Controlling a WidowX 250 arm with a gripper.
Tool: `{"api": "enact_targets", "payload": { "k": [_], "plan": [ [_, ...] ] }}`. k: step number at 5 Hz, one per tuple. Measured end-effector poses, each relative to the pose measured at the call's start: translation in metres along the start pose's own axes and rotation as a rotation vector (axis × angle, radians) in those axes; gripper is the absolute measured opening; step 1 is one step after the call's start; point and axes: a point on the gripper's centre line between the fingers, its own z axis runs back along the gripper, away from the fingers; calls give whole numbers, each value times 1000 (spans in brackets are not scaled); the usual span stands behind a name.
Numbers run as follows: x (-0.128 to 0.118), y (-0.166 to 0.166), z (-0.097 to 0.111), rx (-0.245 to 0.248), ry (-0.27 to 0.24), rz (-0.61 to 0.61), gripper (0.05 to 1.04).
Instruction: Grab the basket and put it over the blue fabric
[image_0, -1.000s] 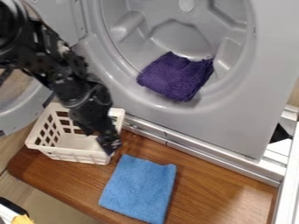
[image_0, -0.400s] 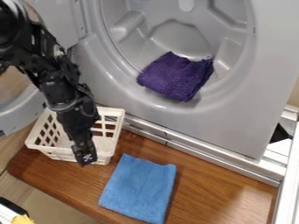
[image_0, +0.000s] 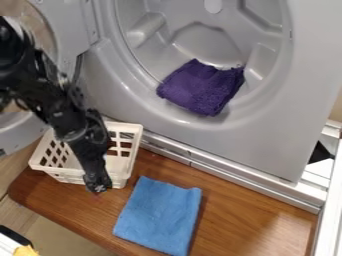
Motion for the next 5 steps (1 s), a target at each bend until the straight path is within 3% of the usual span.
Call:
{"api": "enact_targets", "payload": {
  "k": [1, 2, 3, 4, 5],
  "plan": [
    [0, -1, -17, -23, -2, -12, 952],
    [1, -1, -30, -57, -1, -44, 664],
    [5, -1, -31, -55, 2, -79, 369],
    [10, -4, -30, -66, -7, -83, 197],
    [17, -3, -21, -64, -32, -97, 128]
  ]
}}
